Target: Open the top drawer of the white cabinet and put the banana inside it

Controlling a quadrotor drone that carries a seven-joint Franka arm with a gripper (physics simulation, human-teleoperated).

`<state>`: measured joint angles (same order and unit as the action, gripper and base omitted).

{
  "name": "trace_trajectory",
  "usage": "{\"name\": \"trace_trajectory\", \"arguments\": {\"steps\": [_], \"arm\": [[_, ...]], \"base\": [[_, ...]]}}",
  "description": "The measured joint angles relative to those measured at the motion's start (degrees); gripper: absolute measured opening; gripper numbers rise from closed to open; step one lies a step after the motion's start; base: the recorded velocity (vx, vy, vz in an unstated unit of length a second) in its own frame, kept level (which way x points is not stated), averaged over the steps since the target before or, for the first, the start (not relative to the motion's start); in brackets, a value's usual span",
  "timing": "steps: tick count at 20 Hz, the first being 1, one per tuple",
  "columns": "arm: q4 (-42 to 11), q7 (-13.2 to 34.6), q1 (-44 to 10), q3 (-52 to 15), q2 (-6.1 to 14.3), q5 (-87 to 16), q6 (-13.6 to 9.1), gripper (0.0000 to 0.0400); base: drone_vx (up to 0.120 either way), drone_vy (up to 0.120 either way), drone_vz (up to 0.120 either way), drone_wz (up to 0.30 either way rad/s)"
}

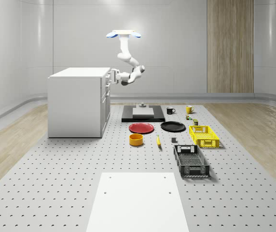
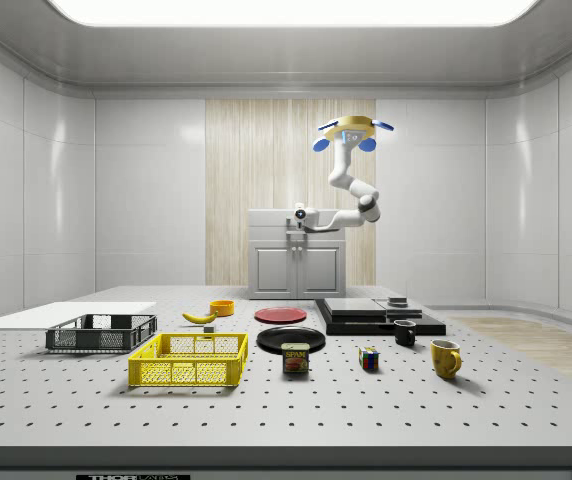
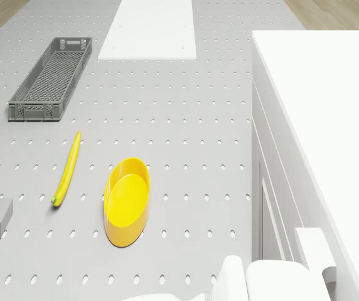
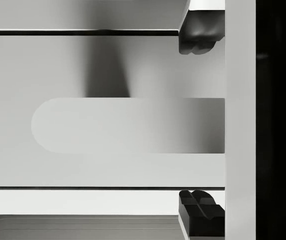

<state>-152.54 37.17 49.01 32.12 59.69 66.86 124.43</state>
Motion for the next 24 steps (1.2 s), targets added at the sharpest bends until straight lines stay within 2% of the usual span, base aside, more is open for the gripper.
{"name": "trace_trajectory", "arguments": {"steps": [5,6,8,10,12,17,24], "arm": [[0.1,-0.8,-0.1,-1.0,-1.0,1.5,0.1,0.0400],[0.1,-0.9,-0.2,-1.2,-1.1,1.8,0.1,0.0335],[0.2,-1.1,-0.5,-1.4,-1.4,2.2,-0.1,0.0245],[0.2,-1.2,-0.7,-1.7,-1.6,2.5,-0.3,0.0190],[0.3,-1.4,-1.0,-1.9,-1.8,2.8,-0.5,0.0156],[0.3,-1.7,-1.8,-2.3,-2.3,3.4,-1.2,0.0120],[0.3,-1.3,-3.8,-2.1,-2.2,2.6,-3.2,0.0113]], "base": [[0.000,0.000,0.000,0.000],[0.000,0.000,0.000,0.000],[0.000,0.000,0.000,0.000],[0.000,0.000,0.000,0.000],[0.000,0.000,0.000,0.000],[0.000,0.000,0.000,0.000],[0.000,0.000,0.000,0.000]]}}
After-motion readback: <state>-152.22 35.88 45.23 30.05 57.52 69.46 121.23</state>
